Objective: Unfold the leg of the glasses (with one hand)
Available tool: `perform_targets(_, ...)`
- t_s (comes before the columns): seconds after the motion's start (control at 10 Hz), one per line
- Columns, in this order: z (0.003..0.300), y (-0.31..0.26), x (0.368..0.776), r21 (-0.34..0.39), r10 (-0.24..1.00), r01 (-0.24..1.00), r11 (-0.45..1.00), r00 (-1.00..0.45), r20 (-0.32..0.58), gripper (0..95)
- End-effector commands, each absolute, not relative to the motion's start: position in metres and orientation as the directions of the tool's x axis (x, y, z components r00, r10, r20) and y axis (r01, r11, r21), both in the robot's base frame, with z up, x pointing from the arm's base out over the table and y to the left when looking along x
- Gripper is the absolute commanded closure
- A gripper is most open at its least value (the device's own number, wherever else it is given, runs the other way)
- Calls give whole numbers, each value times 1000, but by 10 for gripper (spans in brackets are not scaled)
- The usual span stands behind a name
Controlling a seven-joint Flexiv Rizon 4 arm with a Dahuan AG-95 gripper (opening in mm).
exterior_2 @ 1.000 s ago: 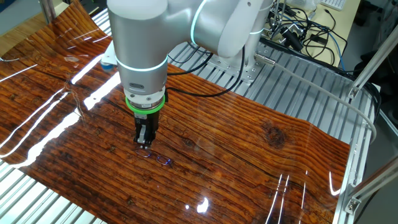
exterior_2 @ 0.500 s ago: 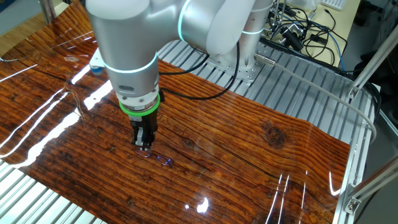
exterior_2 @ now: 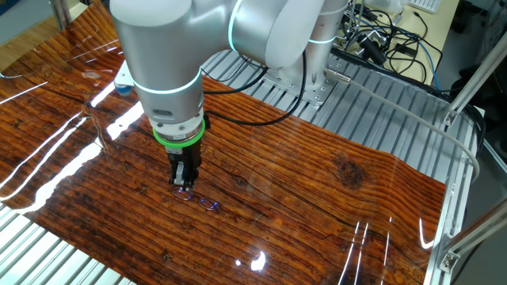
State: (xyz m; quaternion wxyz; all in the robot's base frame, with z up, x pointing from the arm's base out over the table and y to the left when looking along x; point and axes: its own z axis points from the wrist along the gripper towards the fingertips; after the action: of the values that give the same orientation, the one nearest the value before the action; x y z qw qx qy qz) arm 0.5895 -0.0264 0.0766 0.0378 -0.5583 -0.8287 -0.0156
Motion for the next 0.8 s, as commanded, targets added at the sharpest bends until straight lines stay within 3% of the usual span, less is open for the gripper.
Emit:
perform_targets(0.1,76,-27,589,-21,926,928,372,-370,70,760)
perform_targets(0.8,74,-27,589,-17,923,924,381,-380,60,760)
